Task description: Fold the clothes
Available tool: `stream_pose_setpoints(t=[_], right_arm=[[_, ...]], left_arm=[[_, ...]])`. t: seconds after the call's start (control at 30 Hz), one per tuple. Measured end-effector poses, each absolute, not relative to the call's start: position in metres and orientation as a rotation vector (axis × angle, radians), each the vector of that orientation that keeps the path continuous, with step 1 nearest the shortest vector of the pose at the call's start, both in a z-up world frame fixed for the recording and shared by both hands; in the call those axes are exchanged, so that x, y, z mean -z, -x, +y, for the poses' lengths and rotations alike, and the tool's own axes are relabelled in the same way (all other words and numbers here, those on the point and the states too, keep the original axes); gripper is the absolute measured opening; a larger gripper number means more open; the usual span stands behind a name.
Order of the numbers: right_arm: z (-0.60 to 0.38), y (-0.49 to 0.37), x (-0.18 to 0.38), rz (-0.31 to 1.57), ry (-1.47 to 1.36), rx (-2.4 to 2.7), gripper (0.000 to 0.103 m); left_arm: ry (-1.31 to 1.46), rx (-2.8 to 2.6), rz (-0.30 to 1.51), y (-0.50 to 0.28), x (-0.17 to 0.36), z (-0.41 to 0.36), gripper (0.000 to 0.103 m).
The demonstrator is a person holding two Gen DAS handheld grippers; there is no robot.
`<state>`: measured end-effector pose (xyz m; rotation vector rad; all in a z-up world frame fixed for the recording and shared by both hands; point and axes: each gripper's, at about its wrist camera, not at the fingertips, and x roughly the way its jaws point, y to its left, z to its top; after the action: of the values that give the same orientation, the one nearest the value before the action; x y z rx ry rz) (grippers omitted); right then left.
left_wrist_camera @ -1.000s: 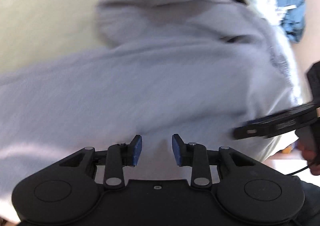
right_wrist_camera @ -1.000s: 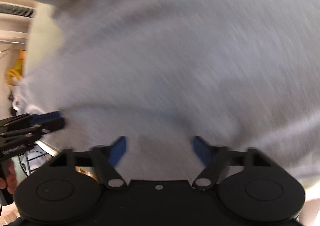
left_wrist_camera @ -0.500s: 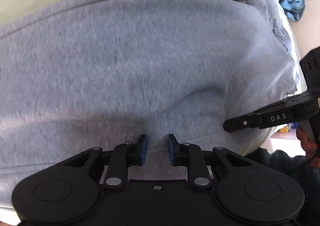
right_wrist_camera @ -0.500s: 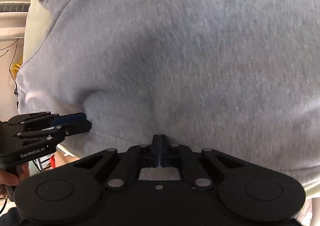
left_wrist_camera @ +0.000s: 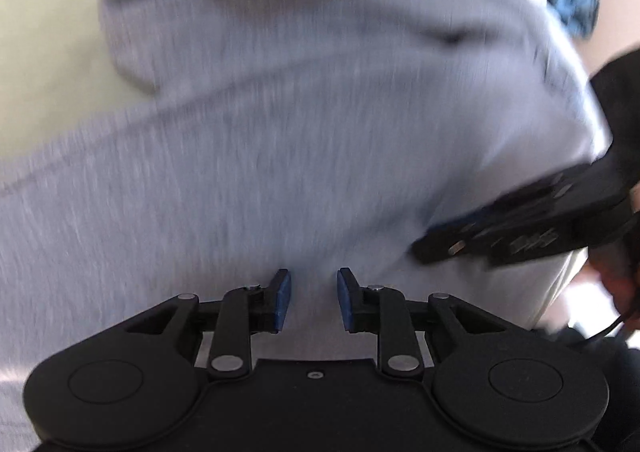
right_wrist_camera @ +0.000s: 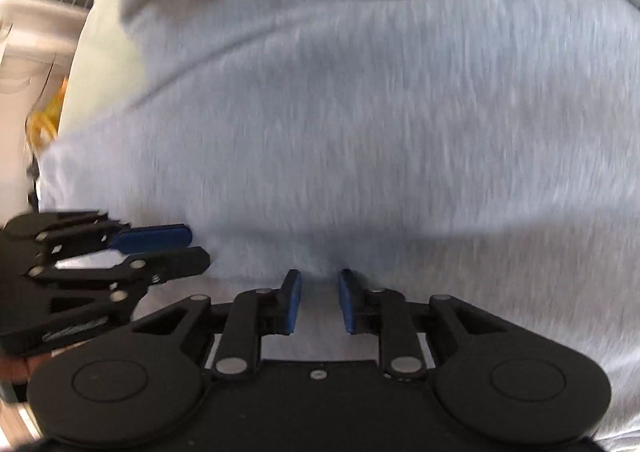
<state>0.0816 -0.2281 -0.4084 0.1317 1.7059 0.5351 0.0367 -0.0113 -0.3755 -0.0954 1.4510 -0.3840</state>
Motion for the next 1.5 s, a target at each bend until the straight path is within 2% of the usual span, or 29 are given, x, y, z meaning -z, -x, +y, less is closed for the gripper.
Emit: stream_pose_setpoints(t=[0.1, 0.33, 0.37, 0.4, 0.43, 0.47, 0.57, 0.7, 0.83, 0.97, 1.07, 1.17, 1.23, 1.5], right_arm=[[-0.247, -0.075, 0.405, 1.753, -0.144, -0.508, 0.007], [-0.251, -0.071, 0.382, 1.802, -0.117, -0.493, 0.007], [-0.247, -0.072, 0.38, 1.8, -0.114, -0.492, 0.011], [-0.245, -0.074, 0.375, 1.79, -0.11, -0.49, 0.019], [-0.25, -0.079, 0.364, 1.757, -0.106, -0.483, 0.026], [-0.255, -0.083, 0.355, 1.724, -0.114, -0.478, 0.038], [-0.281, -0.105, 0.319, 1.59, -0.144, -0.476, 0.039], [-0.303, -0.147, 0.274, 1.368, -0.061, -0.52, 0.047], [-0.314, -0.185, 0.253, 1.198, 0.023, -0.557, 0.053], [-0.29, -0.205, 0.275, 1.112, 0.088, -0.582, 0.056], [-0.289, -0.207, 0.287, 1.075, 0.156, -0.64, 0.059], [-0.296, -0.207, 0.297, 1.069, 0.169, -0.68, 0.059], [-0.304, -0.205, 0.302, 1.079, 0.122, -0.667, 0.059], [-0.35, -0.211, 0.274, 1.026, -0.157, -0.569, 0.059]], left_arm=[[0.161, 0.357, 1.474, -0.035, 0.376, -0.001, 0.028], [0.066, 0.405, 1.539, -0.041, 0.362, 0.005, 0.028], [0.073, 0.389, 1.51, -0.046, 0.351, 0.01, 0.028], [0.103, 0.385, 1.475, -0.052, 0.34, 0.017, 0.03], [0.133, 0.381, 1.44, -0.058, 0.328, 0.024, 0.036], [0.148, 0.373, 1.398, -0.058, 0.314, 0.04, 0.039], [0.208, 0.293, 1.255, -0.084, 0.281, 0.065, 0.049], [0.37, 0.161, 1.062, -0.136, 0.252, 0.091, 0.068], [0.463, 0.088, 0.981, -0.178, 0.257, 0.086, 0.069], [0.42, 0.065, 1.034, -0.201, 0.294, 0.057, 0.069], [0.463, 0.041, 1.087, -0.206, 0.313, 0.051, 0.065], [0.496, 0.031, 1.038, -0.206, 0.318, 0.037, 0.058], [0.515, 0.01, 1.014, -0.208, 0.318, 0.03, 0.021], [0.609, 0.195, 0.914, -0.215, 0.298, -0.022, 0.017]])
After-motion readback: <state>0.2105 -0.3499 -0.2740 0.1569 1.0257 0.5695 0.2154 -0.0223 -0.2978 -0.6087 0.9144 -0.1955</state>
